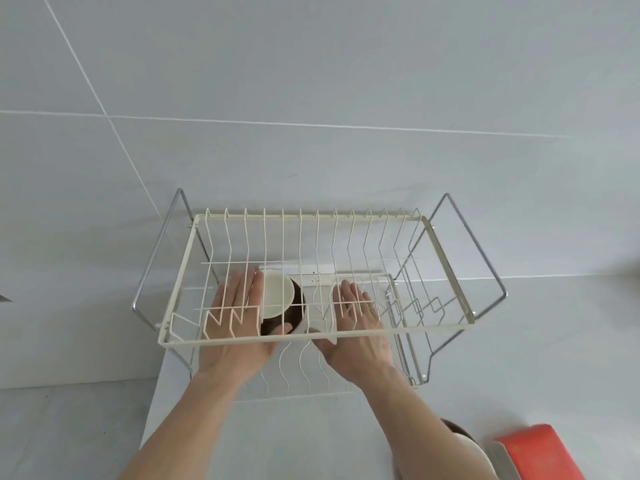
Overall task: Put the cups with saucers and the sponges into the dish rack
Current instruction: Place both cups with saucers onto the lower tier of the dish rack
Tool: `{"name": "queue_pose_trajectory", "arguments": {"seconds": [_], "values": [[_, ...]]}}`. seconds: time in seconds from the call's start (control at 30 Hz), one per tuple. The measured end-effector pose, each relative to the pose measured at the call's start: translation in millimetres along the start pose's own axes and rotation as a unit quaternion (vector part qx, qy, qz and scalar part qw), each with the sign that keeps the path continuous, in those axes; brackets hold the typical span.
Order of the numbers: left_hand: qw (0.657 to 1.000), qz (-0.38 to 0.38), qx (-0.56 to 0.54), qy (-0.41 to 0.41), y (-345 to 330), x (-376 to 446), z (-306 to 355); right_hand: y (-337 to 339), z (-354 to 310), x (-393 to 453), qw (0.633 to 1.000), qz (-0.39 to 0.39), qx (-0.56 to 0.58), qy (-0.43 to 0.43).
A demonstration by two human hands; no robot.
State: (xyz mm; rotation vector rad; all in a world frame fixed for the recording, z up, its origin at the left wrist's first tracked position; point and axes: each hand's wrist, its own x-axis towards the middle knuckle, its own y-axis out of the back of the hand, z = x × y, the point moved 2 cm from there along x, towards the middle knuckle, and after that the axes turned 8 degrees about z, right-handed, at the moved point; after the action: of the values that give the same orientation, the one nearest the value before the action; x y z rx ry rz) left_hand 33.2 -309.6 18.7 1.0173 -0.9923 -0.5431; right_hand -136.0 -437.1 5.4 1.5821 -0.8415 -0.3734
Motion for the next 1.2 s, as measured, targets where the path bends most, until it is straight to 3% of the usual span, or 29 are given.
{"name": "queue_pose_trajectory", "arguments": {"seconds": [0.1, 0.23, 0.67, 0.97, 1.2], "values": [[0.998, -0.052, 0.030, 0.009, 7.1, -18.5, 21.8, 18.3, 12.9, -31.5, 1.000, 0.004, 0.021, -0.016], [0.997, -0.064, 0.036, -0.022, 16.8, -44.5, 60.7, 33.7, 43.9, -79.0, 0.999, 0.007, 0.008, -0.035], [0.979, -0.181, -0.086, -0.030, -1.9, -128.1, 170.2, 65.4, 126.3, -190.6, 0.985, -0.008, 0.052, -0.162], [0.922, -0.292, -0.225, 0.115, -16.2, -160.5, 219.8, 62.8, 151.6, -236.0, 0.923, -0.063, 0.165, -0.342], [0.856, -0.355, -0.303, 0.224, -33.3, -174.5, 235.7, 51.5, 155.9, -249.9, 0.882, -0.029, 0.239, -0.406]]}}
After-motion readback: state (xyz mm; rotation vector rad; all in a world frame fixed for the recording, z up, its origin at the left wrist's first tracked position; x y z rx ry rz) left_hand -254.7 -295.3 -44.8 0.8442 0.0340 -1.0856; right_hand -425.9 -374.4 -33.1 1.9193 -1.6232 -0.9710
